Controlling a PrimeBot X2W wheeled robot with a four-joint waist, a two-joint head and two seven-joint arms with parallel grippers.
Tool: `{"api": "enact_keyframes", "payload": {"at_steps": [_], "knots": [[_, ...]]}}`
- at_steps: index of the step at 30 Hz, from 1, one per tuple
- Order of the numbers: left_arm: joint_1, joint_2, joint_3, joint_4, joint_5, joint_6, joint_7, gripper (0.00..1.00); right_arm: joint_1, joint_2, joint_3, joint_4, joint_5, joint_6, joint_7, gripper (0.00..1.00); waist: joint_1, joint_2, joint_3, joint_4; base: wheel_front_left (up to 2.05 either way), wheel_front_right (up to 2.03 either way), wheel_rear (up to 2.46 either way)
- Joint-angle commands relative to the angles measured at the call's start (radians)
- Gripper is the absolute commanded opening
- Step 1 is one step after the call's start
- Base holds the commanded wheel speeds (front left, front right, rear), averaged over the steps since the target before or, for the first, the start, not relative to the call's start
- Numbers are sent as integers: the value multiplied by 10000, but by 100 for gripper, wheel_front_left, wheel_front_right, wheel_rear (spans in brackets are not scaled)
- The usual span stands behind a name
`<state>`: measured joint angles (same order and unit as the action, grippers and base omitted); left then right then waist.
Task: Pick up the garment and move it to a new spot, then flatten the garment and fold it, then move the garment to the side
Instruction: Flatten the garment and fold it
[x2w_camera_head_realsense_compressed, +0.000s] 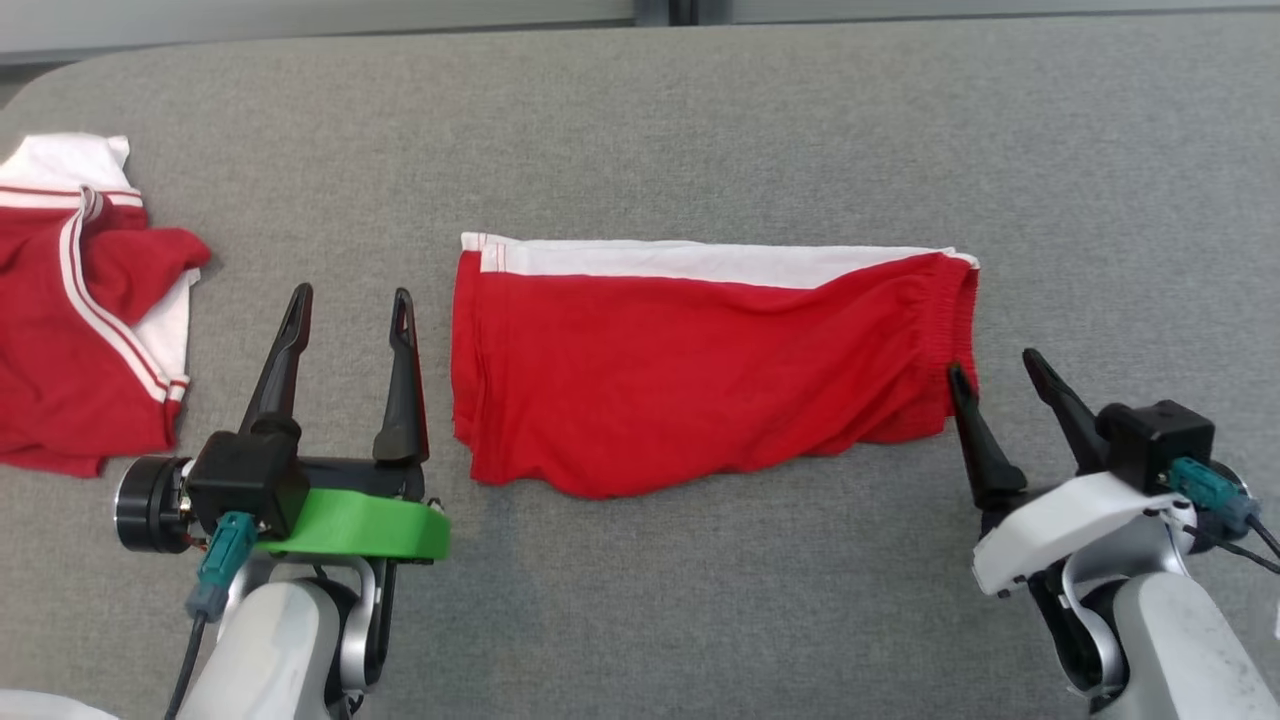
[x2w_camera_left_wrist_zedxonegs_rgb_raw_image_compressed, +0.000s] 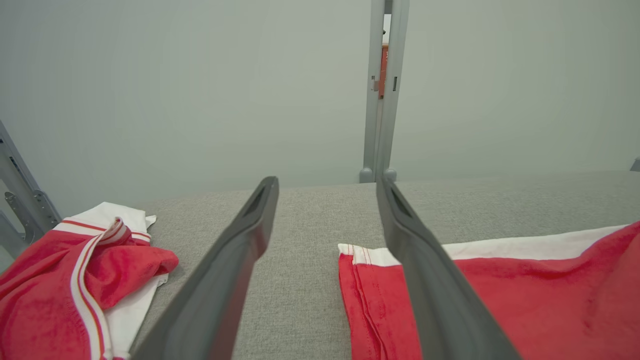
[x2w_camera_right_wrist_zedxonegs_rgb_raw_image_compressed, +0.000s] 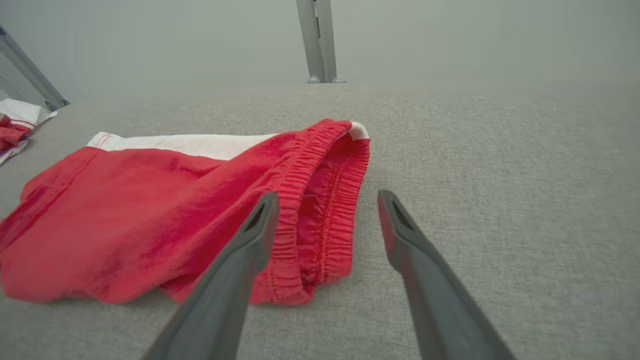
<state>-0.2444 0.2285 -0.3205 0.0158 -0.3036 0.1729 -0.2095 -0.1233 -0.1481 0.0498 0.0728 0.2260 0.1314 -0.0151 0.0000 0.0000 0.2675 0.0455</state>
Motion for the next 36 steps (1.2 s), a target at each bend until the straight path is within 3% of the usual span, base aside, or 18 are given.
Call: {"api": "enact_keyframes", "payload": {"at_steps": [1,8,13,17,18,19,21,22,28,36], "knots": [[-252,-51,5,20,77,-41,-66,100,-325,-39,128,348,70,-14,-86,100,0,0,613,530,0,0,0],[-538,-158,-161,172,131,-113,-227,100,-1233,-39,176,2261,263,-14,-480,100,0,0,850,691,0,0,0],[-626,-241,-244,302,138,-121,-288,100,-1458,-21,-93,3161,438,-20,-744,100,0,0,863,696,0,0,0],[-659,-238,-257,355,114,-142,-317,100,-1660,34,307,3579,768,-19,-813,100,0,0,834,643,0,0,0],[-671,-241,-258,353,109,-139,-332,100,-1727,34,507,3679,944,-16,-780,92,0,0,819,627,0,0,0],[-672,-243,-258,347,107,-128,-344,100,-1772,32,667,3745,1088,-9,-759,54,0,0,807,611,0,0,0],[-662,-240,-271,343,106,-114,-363,100,-1867,6,1030,3859,1366,-6,-762,27,0,0,775,581,0,0,0],[-653,-233,-276,343,106,-107,-370,100,-1912,-25,1180,3918,1551,-6,-796,0,0,0,756,563,0,0,0],[-485,-192,-296,363,66,-36,-354,100,-1808,-414,1648,4085,2253,-13,-1206,0,0,0,503,411,0,0,0],[-134,-82,-279,360,-49,82,-229,100,-1161,-1336,1380,3688,2642,-17,-1621,0,0,0,-16,55,0,0,0]]}}
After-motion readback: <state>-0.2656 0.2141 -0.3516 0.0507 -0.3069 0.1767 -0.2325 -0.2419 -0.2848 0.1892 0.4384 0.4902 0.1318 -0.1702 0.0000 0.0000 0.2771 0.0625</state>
